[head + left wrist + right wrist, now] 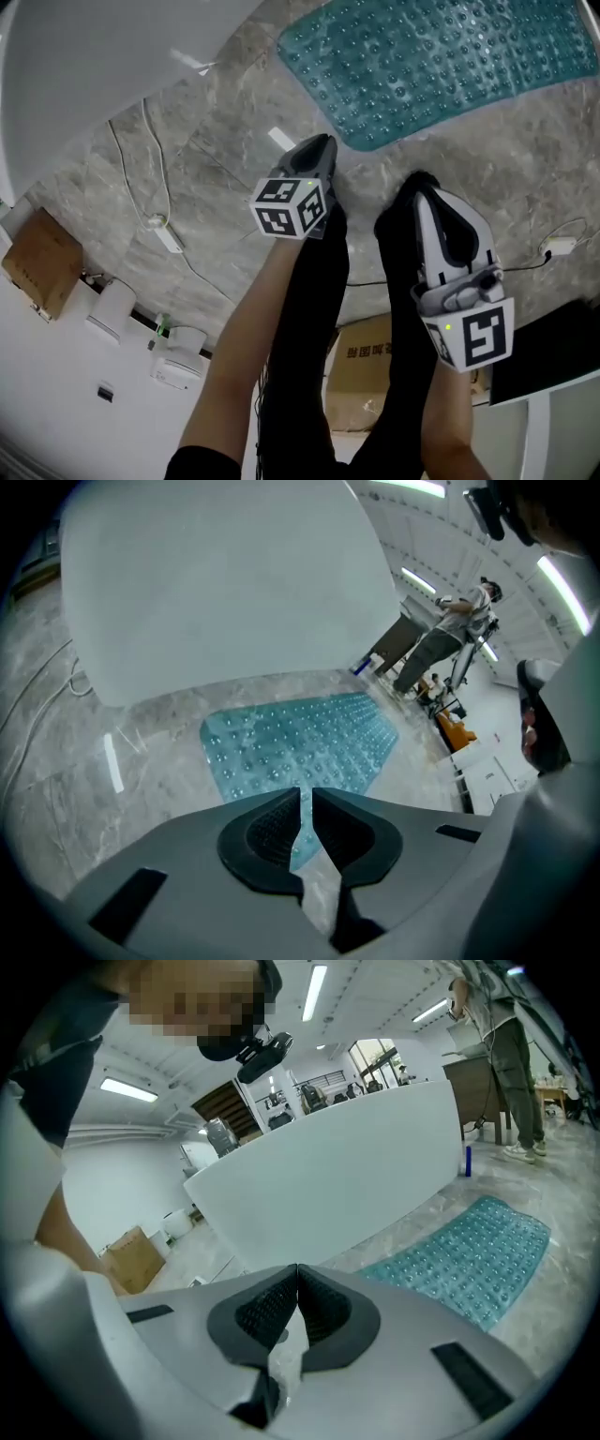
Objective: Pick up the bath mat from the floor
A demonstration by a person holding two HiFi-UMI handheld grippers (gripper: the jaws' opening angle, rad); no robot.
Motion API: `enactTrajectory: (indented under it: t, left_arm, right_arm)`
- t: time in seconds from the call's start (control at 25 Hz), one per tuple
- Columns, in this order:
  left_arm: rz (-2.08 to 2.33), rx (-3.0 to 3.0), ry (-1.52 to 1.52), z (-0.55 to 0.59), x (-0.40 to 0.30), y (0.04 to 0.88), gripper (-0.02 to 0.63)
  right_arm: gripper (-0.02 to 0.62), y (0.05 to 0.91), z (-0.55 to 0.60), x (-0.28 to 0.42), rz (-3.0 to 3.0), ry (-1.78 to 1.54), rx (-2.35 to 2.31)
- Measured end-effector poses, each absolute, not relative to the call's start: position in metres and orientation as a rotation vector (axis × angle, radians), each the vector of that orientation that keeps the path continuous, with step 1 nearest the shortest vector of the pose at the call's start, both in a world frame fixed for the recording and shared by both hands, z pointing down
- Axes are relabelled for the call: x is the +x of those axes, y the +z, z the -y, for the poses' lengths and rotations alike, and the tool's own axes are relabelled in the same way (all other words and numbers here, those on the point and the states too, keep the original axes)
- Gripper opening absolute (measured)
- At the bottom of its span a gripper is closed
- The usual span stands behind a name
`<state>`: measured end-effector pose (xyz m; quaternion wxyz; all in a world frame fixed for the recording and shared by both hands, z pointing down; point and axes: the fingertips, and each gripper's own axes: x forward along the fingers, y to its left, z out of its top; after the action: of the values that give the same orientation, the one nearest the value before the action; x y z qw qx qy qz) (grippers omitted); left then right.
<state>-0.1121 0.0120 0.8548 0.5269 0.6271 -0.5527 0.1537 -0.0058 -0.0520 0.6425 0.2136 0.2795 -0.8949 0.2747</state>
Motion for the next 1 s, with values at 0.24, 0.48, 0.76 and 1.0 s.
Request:
enactTrajectory:
  t: [0.24,0.48,0.76,1.0]
  left_arm:
    - [1.349,1.431,0.410,-0.015,-0.117,0.937,0.103]
    - [1.374,1.364,0.421,-0.013,-0.125,0.987,0.211]
    - [1.436,1.263,0.404,-0.008,-0.134,1.028,0.326]
    - [1.548,1.183,0.400,0.004,-0.144,1.049,0.382]
  right_arm:
    - [0.012,0.691,0.040,0.000,2.453,0.824,0.766]
    - [0.014,0.716,0.029,-0.006,2.446,0.865,0.716]
    - [0.012,0.732,0.039,-0.010,2.455,0.838,0.724]
    - [0.012,0.746,0.041,0.000,2.424,0.856,0.765]
